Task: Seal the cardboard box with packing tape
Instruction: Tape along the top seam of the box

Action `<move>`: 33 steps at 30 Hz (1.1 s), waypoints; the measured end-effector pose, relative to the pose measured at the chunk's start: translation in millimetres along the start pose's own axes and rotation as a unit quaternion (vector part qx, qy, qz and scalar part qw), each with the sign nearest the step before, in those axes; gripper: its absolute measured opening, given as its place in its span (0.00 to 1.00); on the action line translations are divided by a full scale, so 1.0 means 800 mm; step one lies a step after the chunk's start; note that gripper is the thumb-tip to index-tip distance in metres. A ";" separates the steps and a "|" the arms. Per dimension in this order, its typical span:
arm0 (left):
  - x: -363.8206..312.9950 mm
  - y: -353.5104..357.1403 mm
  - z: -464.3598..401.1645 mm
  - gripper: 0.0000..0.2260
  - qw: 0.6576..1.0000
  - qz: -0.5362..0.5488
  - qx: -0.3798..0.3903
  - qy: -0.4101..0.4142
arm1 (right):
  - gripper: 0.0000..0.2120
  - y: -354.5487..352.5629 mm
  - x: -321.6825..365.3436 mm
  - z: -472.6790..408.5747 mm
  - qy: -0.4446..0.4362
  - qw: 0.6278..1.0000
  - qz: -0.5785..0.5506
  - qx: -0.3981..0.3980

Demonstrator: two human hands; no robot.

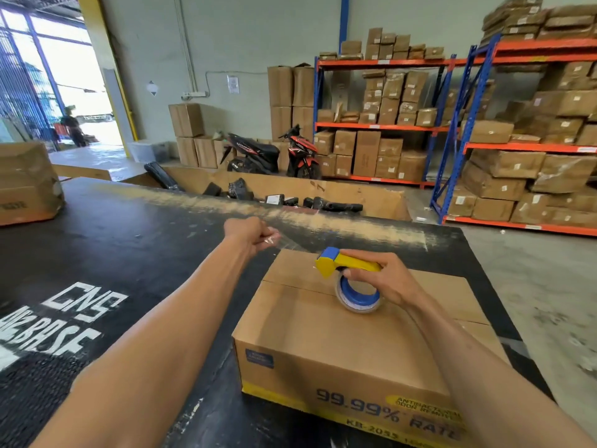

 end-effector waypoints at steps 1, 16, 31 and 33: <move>0.011 -0.002 -0.004 0.07 1.000 -0.004 -0.001 -0.004 | 0.20 0.003 -0.005 0.001 -0.001 1.000 0.003 -0.002; 0.101 -0.055 -0.033 0.10 0.983 -0.093 -0.146 0.068 | 0.22 0.046 0.035 -0.026 -0.085 0.938 0.328 0.070; 0.154 -0.061 -0.043 0.12 0.982 -0.163 -0.076 -0.058 | 0.21 0.074 0.045 -0.031 -0.120 0.896 0.410 0.123; 0.141 -0.066 -0.037 0.06 0.950 -0.295 -0.096 0.035 | 0.21 0.077 0.044 -0.030 -0.121 0.893 0.414 0.128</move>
Point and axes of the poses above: each hand's wrist, its own z-axis away from the middle knuckle, its own y-axis out of the palm, x = y × z, the point moved 9 cm from there along -z, towards the middle knuckle, and after that the axes turned 13 degrees about -x, right-handed, at the moved point
